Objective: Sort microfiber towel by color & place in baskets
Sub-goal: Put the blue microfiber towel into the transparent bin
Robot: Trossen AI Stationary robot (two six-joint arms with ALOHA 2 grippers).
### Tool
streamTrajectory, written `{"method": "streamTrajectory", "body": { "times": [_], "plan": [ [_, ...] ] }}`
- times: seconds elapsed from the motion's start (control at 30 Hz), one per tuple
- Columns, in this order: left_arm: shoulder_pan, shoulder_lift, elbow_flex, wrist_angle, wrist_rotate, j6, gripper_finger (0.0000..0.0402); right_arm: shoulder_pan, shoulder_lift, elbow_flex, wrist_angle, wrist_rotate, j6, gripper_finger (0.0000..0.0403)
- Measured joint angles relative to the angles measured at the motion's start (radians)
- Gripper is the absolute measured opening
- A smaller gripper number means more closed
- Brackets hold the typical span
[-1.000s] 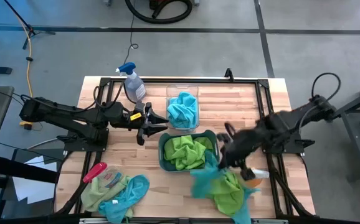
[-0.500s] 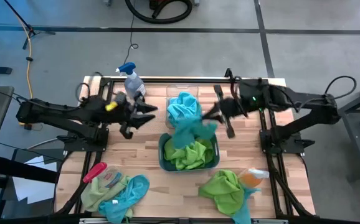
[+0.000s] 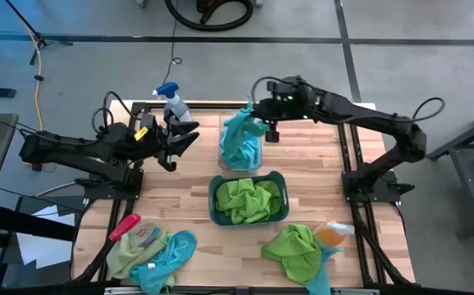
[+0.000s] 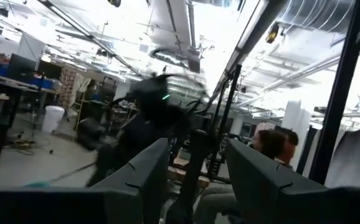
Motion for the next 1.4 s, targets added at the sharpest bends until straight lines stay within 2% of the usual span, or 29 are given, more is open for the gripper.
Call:
{"method": "streamTrajectory", "body": {
  "times": [0.17,0.3,0.53,0.73,0.97,1.13,1.4],
  "plan": [
    [0.000,-0.004,0.000,0.018,0.000,0.011,0.0149,-0.026,0.086,0.000,-0.012,0.045,-0.071,0.0000],
    [0.000,-0.005,0.000,0.073,0.000,0.066,0.0149,-0.017,0.152,0.000,-0.011,0.077,-0.075,0.0000],
    [0.000,-0.010,-0.001,0.123,0.003,0.070,0.0149,-0.001,0.271,0.010,-0.046,0.132,-0.067,0.0000],
    [0.000,-0.024,-0.001,0.122,0.044,0.070,0.0149,0.023,0.437,0.210,-0.327,0.130,-0.040,0.0000],
    [0.000,-0.039,-0.001,0.116,0.050,0.092,0.0149,0.030,0.590,0.413,-0.445,0.080,-0.037,0.0000],
    [0.000,-0.042,-0.001,0.117,0.045,0.104,0.0149,0.030,0.650,0.452,-0.453,0.057,-0.052,0.0000],
    [0.000,-0.042,-0.001,0.117,0.009,0.105,0.0149,0.013,0.765,0.451,-0.635,0.093,-0.068,0.0000]
  ]
}}
